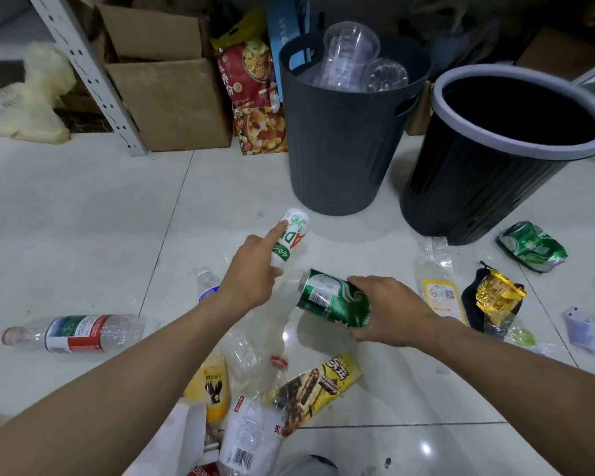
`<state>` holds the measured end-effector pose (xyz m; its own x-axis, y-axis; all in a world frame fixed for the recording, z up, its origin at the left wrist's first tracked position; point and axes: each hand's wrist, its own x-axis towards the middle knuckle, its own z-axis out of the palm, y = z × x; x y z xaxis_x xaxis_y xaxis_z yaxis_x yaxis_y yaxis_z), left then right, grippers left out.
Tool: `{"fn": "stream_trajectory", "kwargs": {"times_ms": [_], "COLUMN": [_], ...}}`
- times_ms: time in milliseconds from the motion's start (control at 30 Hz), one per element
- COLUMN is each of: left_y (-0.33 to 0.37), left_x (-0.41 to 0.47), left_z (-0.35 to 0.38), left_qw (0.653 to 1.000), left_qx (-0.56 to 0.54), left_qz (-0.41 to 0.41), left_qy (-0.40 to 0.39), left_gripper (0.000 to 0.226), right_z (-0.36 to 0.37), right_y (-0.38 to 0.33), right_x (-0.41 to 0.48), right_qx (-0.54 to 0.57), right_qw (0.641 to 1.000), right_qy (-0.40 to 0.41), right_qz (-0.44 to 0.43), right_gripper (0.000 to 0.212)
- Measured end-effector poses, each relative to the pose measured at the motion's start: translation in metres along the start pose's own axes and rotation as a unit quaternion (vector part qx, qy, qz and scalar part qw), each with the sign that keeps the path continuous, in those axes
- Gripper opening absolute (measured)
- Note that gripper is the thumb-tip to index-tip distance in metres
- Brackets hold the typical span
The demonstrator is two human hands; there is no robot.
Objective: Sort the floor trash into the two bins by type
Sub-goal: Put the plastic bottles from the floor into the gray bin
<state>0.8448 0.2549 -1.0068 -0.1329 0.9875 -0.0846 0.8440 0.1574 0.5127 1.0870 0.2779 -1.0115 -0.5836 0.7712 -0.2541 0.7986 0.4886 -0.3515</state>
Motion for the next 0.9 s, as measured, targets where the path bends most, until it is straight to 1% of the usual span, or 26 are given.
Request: {"fn": "stream_trajectory", "kwargs": {"times_ms": [100,167,267,367,433,500,700,833,900], "left_y": [0.012,0.022,0.038,0.058,0.072,0.083,0.106,0.111,0.112], "left_x": [-0.001,0.000,0.006,0.019,0.028,0.038,0.077,0.104,0.114], "left_z": [-0.013,-0.023,-0.044,-0.069,-0.086,-0.099,-0.136,-0.161,-0.171], "left_qw": [1.000,0.999,0.997,0.994,0.991,0.987,0.975,0.971,0.971], "left_qx": [-0.015,-0.028,-0.038,-0.063,-0.085,-0.102,-0.165,-0.186,-0.189], "left_qz": [0.001,0.007,0.019,0.027,0.029,0.037,0.058,0.063,0.058], "left_qy": [0.017,0.033,0.058,0.085,0.101,0.116,0.134,0.137,0.133], "left_gripper": [0.081,0.082,0.082,0.082,0.082,0.082,0.086,0.087,0.088], "right_z": [-0.015,-0.030,-0.061,-0.096,-0.120,-0.142,-0.198,-0.232,-0.249], "right_y": [-0.002,-0.005,-0.012,-0.019,-0.025,-0.032,-0.051,-0.064,-0.070], "right_x": [-0.001,-0.003,-0.005,-0.004,-0.002,0.001,0.021,0.043,0.053], "right_qx": [0.027,0.068,0.130,0.203,0.240,0.263,0.318,0.320,0.320], "right_qw": [0.998,0.991,0.968,0.934,0.918,0.909,0.876,0.863,0.859], "right_qy": [0.057,0.100,0.186,0.253,0.275,0.284,0.323,0.346,0.351], "right_qz": [0.028,0.058,0.105,0.148,0.157,0.157,0.164,0.183,0.191], "right_gripper": [0.053,0.053,0.053,0.049,0.042,0.039,0.041,0.033,0.037]}}
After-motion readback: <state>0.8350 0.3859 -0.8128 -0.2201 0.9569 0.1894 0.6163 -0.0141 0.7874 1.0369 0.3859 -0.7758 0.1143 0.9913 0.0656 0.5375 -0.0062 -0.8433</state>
